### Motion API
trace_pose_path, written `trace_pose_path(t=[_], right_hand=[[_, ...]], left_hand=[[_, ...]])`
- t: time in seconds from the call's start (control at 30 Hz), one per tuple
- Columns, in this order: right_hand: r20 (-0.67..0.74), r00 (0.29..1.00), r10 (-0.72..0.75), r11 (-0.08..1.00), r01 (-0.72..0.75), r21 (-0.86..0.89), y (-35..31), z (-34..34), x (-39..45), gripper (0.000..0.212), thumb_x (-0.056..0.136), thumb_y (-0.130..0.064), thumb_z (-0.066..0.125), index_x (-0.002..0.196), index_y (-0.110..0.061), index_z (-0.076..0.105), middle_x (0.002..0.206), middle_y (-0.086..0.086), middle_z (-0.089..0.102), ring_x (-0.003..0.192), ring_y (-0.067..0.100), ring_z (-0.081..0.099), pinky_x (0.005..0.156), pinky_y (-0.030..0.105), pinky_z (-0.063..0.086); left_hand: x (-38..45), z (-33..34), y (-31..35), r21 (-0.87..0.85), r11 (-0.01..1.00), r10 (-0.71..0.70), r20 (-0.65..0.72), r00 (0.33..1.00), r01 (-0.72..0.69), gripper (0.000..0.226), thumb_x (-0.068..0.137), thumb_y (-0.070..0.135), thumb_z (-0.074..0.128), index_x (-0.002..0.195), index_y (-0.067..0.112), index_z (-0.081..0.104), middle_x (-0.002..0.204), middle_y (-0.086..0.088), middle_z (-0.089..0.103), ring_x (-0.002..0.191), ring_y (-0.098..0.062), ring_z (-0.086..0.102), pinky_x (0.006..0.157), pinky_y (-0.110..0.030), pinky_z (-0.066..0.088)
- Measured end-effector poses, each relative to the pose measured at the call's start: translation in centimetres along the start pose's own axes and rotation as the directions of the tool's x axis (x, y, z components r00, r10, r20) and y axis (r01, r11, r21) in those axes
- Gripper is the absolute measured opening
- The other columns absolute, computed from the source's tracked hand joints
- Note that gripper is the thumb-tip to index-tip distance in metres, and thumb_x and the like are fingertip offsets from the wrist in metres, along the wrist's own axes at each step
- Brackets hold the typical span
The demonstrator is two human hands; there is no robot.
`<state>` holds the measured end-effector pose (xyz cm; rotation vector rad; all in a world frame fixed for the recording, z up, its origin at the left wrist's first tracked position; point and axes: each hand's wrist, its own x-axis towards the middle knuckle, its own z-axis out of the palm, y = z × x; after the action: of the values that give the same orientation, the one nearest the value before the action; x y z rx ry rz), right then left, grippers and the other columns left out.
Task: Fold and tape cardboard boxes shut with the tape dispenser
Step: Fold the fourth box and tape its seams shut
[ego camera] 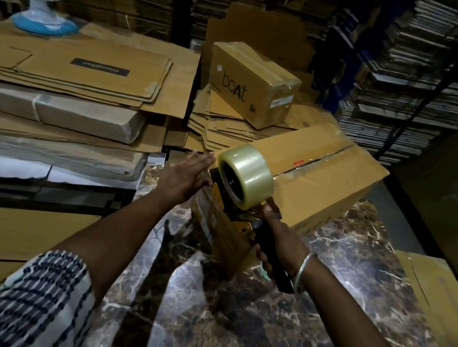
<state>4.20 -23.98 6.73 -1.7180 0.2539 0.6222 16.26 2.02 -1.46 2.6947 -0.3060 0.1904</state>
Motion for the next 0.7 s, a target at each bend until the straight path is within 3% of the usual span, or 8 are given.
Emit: trace_pose_path(t=[0.13, 0.3, 0.47, 0.53, 0.6, 0.63, 0.7], right_hand=[[-0.009, 1.000, 0.014, 1.000, -0.014, 0.001, -1.3, 0.2, 0.9, 0.072, 0.094, -0.072, 0.037, 0.062, -0.011, 0.059, 0.056, 0.008, 0.045, 0.040, 0.020, 0.035, 0.045, 0.024, 0.028], [-0.012, 1.000, 0.026, 1.000, -0.026, -0.008, -0.9, -0.1, 0.3, 0.068, 0.095, -0.071, 0.038, 0.068, -0.010, 0.051, 0.055, 0.007, 0.042, 0.040, 0.020, 0.033, 0.047, 0.026, 0.025], [0.014, 0.999, 0.041, 0.997, -0.042, 0.064, 0.7, -1.2, -3.4, 0.064, 0.096, -0.070, 0.038, 0.087, -0.009, 0.057, 0.054, 0.007, 0.039, 0.041, 0.021, 0.025, 0.043, 0.028, 0.019], [0.010, 0.999, 0.045, 0.998, -0.046, 0.052, 1.2, -1.2, -3.8, 0.067, 0.094, -0.073, 0.038, 0.091, -0.010, 0.057, 0.055, 0.008, 0.039, 0.042, 0.022, 0.024, 0.044, 0.028, 0.018], [0.003, 0.999, 0.044, 0.998, -0.044, 0.040, 1.5, -1.0, -3.7, 0.072, 0.091, -0.077, 0.038, 0.082, -0.008, 0.056, 0.055, 0.009, 0.039, 0.041, 0.022, 0.024, 0.044, 0.028, 0.019], [0.005, 0.999, 0.041, 0.998, -0.041, 0.043, 1.6, -1.1, -3.7, 0.073, 0.091, -0.077, 0.038, 0.077, -0.008, 0.056, 0.055, 0.009, 0.039, 0.041, 0.022, 0.025, 0.043, 0.027, 0.019], [0.000, 0.999, 0.036, 0.997, -0.036, 0.061, 2.0, -1.2, -3.5, 0.074, 0.091, -0.077, 0.038, 0.071, -0.009, 0.056, 0.055, 0.009, 0.040, 0.040, 0.022, 0.025, 0.042, 0.027, 0.020]], left_hand=[[2.3, 0.4, -1.1, -0.012, 1.000, 0.005, 0.056, 0.998, -0.005, 0.061, 0.100, 0.040, 0.052, 0.155, 0.039, 0.025, 0.162, 0.011, 0.028, 0.152, -0.023, 0.017, 0.107, -0.065, 0.036], [2.9, 1.4, -1.7, -0.039, 0.999, -0.002, 0.065, 0.998, 0.004, 0.054, 0.102, 0.047, 0.043, 0.153, 0.043, 0.024, 0.162, 0.013, 0.028, 0.152, -0.026, 0.017, 0.107, -0.066, 0.035], [3.2, 1.1, -1.7, -0.062, 0.998, -0.019, 0.088, 0.996, 0.024, 0.066, 0.092, 0.068, 0.031, 0.154, 0.045, 0.022, 0.163, 0.021, 0.020, 0.153, -0.027, 0.010, 0.108, -0.072, 0.028], [2.9, 1.0, -1.1, -0.050, 0.998, -0.043, 0.084, 0.996, 0.047, 0.066, 0.093, 0.069, 0.034, 0.154, 0.047, 0.019, 0.163, 0.025, 0.012, 0.153, -0.024, 0.003, 0.107, -0.080, 0.017], [2.0, 0.7, 0.1, -0.055, 0.997, -0.049, 0.020, 0.999, 0.050, 0.066, 0.097, 0.057, 0.046, 0.154, 0.048, 0.014, 0.161, 0.026, -0.002, 0.153, -0.024, -0.003, 0.108, -0.079, 0.014], [1.3, 0.7, 0.7, -0.072, 0.997, -0.003, -0.042, 0.999, 0.000, 0.066, 0.099, 0.049, 0.050, 0.154, 0.049, 0.013, 0.161, 0.024, -0.002, 0.153, -0.025, -0.003, 0.110, -0.076, 0.018], [-0.2, 1.2, 1.7, -0.123, 0.969, 0.202, -0.111, 0.973, -0.215, 0.054, 0.101, 0.042, 0.045, 0.151, 0.044, 0.025, 0.162, 0.015, 0.018, 0.153, -0.027, 0.011, 0.111, -0.069, 0.027]])
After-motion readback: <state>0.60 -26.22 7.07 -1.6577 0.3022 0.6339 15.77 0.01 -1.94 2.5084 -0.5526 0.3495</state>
